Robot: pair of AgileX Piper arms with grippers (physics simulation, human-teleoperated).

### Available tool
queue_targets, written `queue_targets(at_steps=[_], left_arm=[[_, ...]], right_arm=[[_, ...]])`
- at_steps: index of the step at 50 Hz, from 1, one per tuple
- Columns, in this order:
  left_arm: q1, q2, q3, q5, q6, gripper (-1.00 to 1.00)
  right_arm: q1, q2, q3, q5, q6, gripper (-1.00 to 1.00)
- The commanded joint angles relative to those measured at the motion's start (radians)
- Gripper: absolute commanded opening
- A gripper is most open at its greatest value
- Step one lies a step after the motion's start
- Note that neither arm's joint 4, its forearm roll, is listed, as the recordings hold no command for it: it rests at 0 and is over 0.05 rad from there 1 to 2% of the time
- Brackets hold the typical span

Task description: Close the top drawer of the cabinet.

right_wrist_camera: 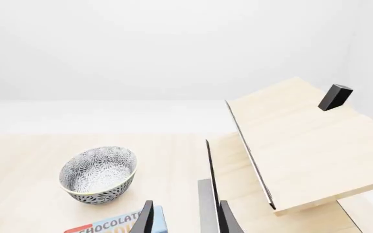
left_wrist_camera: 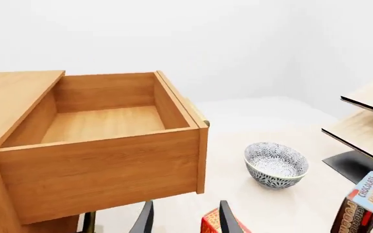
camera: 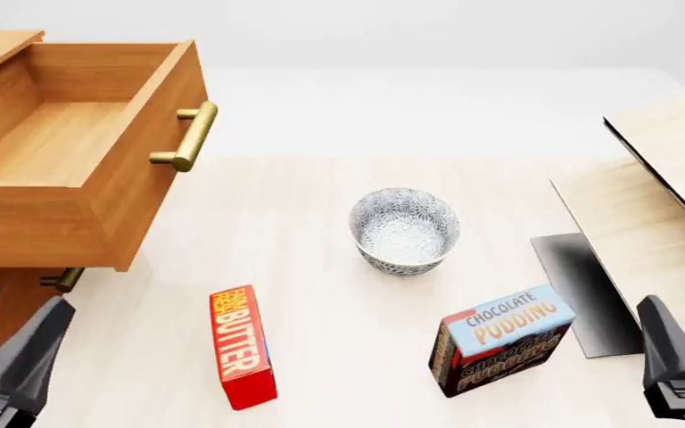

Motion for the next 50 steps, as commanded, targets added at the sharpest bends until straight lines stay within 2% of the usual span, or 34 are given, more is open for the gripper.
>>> queue_targets(at_steps=[1,9,22,35,46,50], left_arm=[[-0.133,0.0,-0.066,0.049,0.015,1.0],[-0.218,0.0,-0.117,0.064,0.032,1.0],[-0.319,0.0,-0.195,0.134,-0.001,1.0],[-0.389,0.0,-0.175,0.113,0.027,1.0],[-0.461,0.002,-0.106,0.058,0.044,1.0],[-0.49,0.072,-0.087,-0.024,0.054,1.0]], right_arm=[[0.0,-0.002,0.0,0.001,0.0,1.0],[0.0,-0.002,0.0,0.002,0.0,1.0],[0.0,-0.002,0.0,0.002,0.0,1.0],[0.0,-0.002,0.0,0.002,0.0,1.0],[0.0,-0.002,0.0,0.002,0.0,1.0],[0.0,-0.002,0.0,0.002,0.0,1.0]])
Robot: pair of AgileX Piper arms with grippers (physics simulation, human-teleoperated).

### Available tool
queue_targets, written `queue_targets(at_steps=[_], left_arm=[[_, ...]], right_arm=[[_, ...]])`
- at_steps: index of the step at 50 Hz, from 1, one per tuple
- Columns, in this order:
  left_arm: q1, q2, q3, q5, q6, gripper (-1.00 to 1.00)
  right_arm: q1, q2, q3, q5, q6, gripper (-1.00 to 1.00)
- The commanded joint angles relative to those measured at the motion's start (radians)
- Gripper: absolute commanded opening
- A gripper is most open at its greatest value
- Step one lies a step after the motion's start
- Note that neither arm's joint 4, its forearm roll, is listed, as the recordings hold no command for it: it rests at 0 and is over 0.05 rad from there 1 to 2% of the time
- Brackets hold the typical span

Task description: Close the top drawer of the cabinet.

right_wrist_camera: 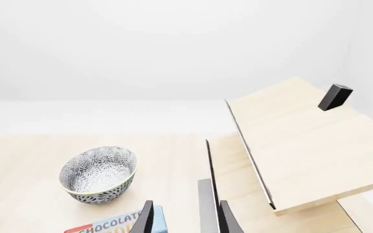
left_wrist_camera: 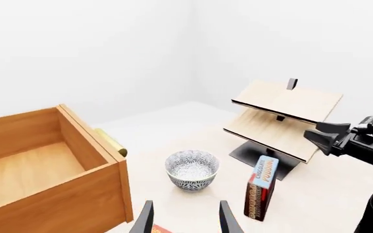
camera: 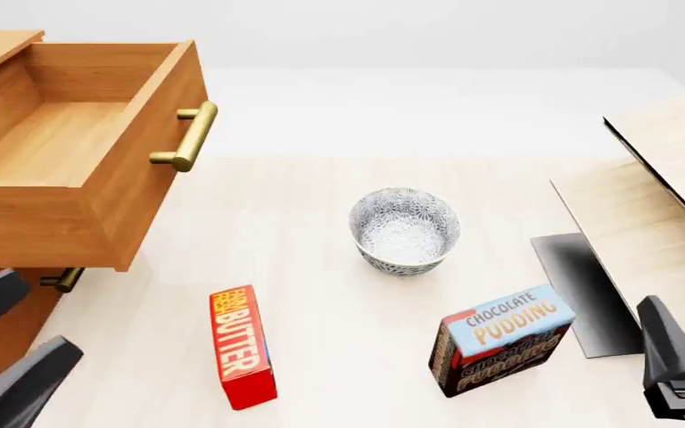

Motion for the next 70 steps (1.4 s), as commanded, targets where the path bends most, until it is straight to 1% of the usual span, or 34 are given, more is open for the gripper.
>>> queue_targets(at_steps=[1,7,10,13,20,23,35,40,43,51,56,58,70], left_arm=[[-0.076,0.086,0.049,-0.122,0.025,1.0],[-0.113,0.175,0.05,-0.216,0.043,1.0],[-0.132,0.248,0.047,-0.29,0.053,1.0],[-0.142,0.296,0.042,-0.337,0.064,1.0],[-0.172,0.374,0.03,-0.412,0.083,1.0],[-0.187,0.421,0.03,-0.464,0.1,1.0],[-0.236,0.583,0.008,-0.602,0.123,1.0],[-0.253,0.662,-0.018,-0.654,0.125,1.0],[-0.26,0.715,-0.041,-0.68,0.112,1.0],[-0.294,0.861,-0.087,-0.784,0.127,1.0],[-0.313,0.94,-0.123,-0.825,0.124,1.0],[-0.31,0.95,-0.134,-0.822,0.11,1.0],[-0.302,1.047,-0.191,-0.851,0.097,1.0]], right_arm=[[0.0,0.0,0.0,0.0,0.0,1.0],[0.0,0.0,0.0,0.0,0.0,1.0],[0.0,0.0,0.0,0.0,0.0,1.0],[0.0,0.0,0.0,0.0,0.0,1.0],[0.0,0.0,0.0,0.0,0.0,1.0],[0.0,0.0,0.0,0.0,0.0,1.0],[0.0,0.0,0.0,0.0,0.0,1.0],[0.0,0.0,0.0,0.0,0.0,1.0],[0.0,0.0,0.0,0.0,0.0,1.0],[0.0,0.0,0.0,0.0,0.0,1.0],[0.0,0.0,0.0,0.0,0.0,1.0],[0.0,0.0,0.0,0.0,0.0,1.0],[0.0,0.0,0.0,0.0,0.0,1.0]])
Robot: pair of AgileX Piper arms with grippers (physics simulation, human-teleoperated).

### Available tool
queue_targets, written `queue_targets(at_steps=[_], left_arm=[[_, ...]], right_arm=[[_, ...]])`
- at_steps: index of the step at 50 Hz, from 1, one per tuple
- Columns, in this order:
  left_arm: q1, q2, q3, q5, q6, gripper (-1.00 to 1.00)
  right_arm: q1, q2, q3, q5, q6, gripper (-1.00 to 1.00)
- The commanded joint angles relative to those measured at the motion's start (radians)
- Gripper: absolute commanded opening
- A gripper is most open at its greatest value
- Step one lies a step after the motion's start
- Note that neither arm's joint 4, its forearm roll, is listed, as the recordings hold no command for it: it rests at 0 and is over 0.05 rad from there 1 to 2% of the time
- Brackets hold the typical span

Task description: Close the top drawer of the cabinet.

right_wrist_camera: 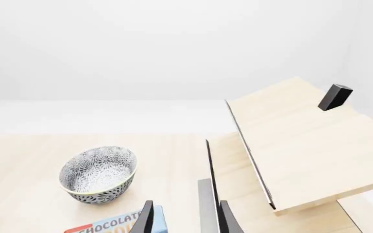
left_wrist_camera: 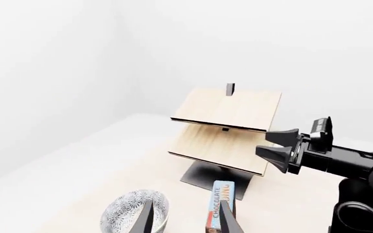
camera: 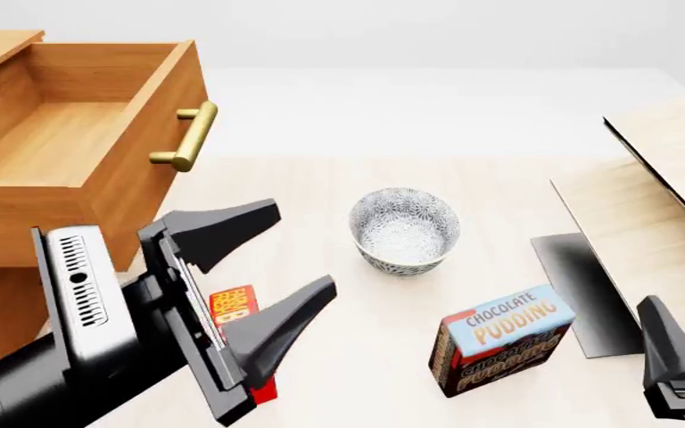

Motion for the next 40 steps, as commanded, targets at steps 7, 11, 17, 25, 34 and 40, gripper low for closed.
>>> queue_targets(at_steps=[7,11,17,25,34,40], left_arm=[[0.014,0.133,-0.063,-0.068,-0.016,1.0],[0.023,0.149,-0.077,-0.07,-0.026,1.0],[0.039,0.188,-0.098,-0.086,-0.042,1.0],[0.122,0.183,-0.111,-0.055,-0.088,1.0],[0.282,0.255,-0.215,0.001,-0.093,1.0],[0.287,0.248,-0.215,0.008,-0.11,1.0]], right_arm=[[0.0,0.0,0.0,0.0,0.0,1.0],[0.0,0.0,0.0,0.0,0.0,1.0],[0.0,0.0,0.0,0.0,0.0,1.0],[0.0,0.0,0.0,0.0,0.0,1.0],[0.0,0.0,0.0,0.0,0.0,1.0],[0.0,0.0,0.0,0.0,0.0,1.0]])
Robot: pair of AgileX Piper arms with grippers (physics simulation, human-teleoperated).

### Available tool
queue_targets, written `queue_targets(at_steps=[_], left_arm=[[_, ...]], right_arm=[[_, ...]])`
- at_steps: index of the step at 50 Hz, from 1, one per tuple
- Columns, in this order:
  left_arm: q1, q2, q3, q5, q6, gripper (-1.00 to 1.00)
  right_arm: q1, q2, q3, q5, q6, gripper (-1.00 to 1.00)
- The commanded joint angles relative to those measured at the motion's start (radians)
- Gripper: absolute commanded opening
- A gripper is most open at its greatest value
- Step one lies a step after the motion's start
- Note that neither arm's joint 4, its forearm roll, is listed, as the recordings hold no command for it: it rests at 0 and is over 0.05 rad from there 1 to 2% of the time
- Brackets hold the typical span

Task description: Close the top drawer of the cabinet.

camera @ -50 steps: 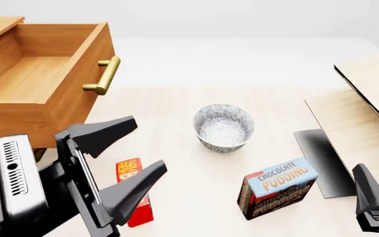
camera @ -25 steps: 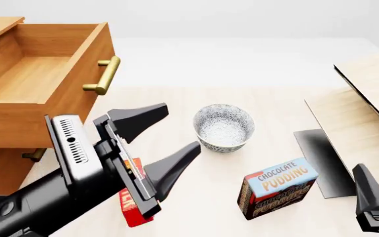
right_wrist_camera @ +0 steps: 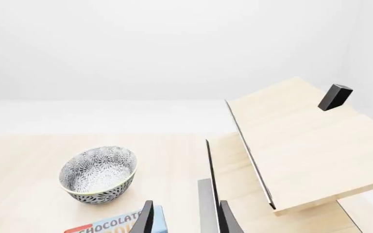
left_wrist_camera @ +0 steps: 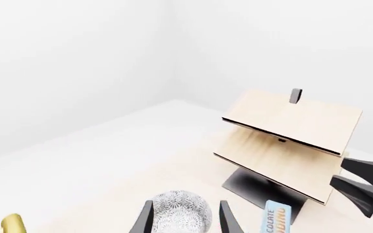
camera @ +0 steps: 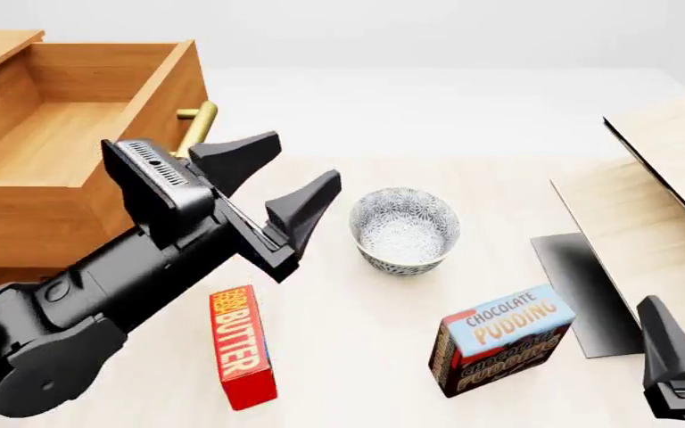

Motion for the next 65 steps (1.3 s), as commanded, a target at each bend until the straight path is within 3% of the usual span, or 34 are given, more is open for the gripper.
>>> queue_targets(at_steps=[1,65], left_arm=[[0.07,0.018,-0.037,0.027,-0.026,1.0],[0.224,-0.007,0.002,0.037,-0.057,1.0]], right_arm=[[0.0,0.0,0.0,0.0,0.0,1.0],[0.0,0.0,0.0,0.0,0.0,1.0]])
